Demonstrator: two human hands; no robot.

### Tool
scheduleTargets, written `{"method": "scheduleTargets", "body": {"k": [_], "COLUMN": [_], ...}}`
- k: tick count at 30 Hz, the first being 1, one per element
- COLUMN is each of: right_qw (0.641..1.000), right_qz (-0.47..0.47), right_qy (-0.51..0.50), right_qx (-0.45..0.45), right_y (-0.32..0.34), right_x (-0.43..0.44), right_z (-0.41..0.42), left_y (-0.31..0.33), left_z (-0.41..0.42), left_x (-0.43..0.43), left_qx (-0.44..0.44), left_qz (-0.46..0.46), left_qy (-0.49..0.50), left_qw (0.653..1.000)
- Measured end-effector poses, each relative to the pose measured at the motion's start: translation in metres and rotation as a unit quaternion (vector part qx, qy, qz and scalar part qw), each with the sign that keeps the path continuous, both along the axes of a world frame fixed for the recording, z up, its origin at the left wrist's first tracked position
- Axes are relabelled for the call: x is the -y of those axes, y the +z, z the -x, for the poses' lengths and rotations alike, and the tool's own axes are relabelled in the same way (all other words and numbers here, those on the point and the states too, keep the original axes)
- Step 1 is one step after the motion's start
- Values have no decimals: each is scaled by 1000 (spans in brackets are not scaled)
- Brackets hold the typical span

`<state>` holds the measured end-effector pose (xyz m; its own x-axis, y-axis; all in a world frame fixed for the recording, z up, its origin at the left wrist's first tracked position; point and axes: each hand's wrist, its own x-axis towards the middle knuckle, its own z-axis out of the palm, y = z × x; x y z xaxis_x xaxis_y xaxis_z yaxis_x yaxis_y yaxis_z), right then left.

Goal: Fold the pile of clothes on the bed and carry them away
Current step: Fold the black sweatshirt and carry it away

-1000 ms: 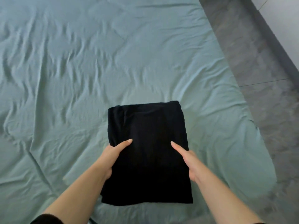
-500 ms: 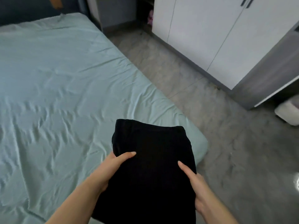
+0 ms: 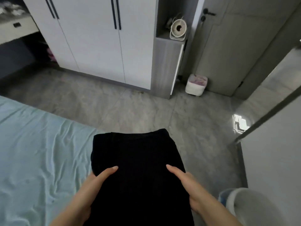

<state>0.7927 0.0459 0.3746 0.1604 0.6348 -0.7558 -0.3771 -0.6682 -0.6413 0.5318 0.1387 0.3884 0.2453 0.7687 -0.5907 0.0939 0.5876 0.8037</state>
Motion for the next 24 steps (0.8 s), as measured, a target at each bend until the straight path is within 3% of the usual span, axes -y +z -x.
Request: {"method": "scheduleTargets", "body": {"k": [6,12,24], "right_qw": [999,998,996], "right_qz": [-34,-61,-81], "right_qy": [-27,-15,-35], "right_qx": [16,19,21], "right_y": [26,39,37], "right_x": [9,-18,-188], "right_z": [-125,-197,-246], "left_y": [9,15,1], "left_z": [-121,-193,-248], "left_x": [1,-31,-229], "left_qx": [8,28,12], "left_qz": [23,43,-9], "left_qy": [-30,-46,-42], "left_qw": [999,998,999]}}
